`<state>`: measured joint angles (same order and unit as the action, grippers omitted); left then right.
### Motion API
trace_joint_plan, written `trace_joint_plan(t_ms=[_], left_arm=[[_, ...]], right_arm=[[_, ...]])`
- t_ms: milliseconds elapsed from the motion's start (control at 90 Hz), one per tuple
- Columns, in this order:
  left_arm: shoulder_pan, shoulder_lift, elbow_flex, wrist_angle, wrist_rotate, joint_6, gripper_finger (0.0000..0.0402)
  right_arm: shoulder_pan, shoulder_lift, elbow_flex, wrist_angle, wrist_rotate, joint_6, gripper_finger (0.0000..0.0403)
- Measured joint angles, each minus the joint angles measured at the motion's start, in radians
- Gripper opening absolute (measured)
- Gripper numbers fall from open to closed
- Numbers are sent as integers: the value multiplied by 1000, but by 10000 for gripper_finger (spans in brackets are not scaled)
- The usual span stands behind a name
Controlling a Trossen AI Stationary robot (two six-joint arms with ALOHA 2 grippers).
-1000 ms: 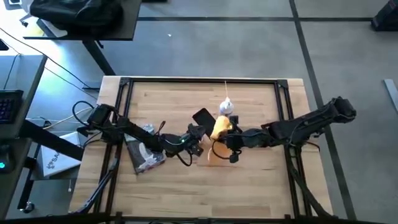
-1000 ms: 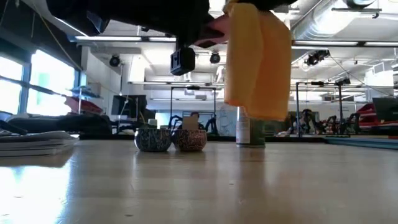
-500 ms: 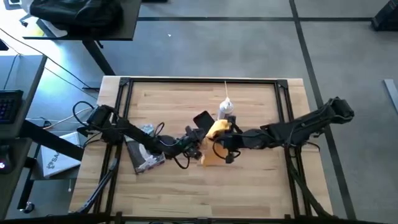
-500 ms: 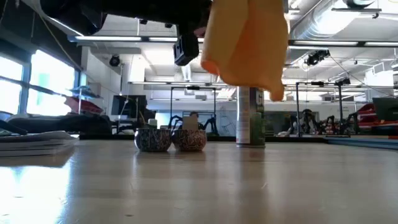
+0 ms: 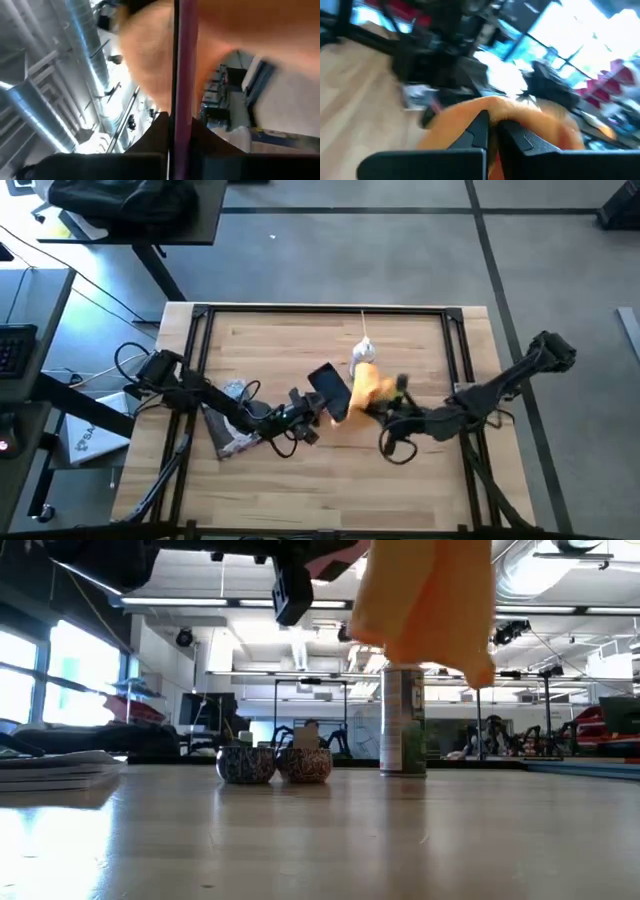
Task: Apply microfiber cloth
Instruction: Wipe the cellphone with the microfiber cloth
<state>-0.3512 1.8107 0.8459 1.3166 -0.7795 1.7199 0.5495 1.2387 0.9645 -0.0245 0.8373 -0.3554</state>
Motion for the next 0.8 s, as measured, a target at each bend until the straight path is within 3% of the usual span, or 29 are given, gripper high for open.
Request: trace_joint_plan(t_ms=[144,489,800], left_arm=[[4,2,0,-9,5,-9,7],[4,7,-3,-52,7,-20,7],[49,8,-5,-146,24,-190,7]], right_arm=[[-36,-14,3,20,-7,-25,0],[-184,121,4,63,-196,19,0],[-204,193,5,101,-279,68,0]])
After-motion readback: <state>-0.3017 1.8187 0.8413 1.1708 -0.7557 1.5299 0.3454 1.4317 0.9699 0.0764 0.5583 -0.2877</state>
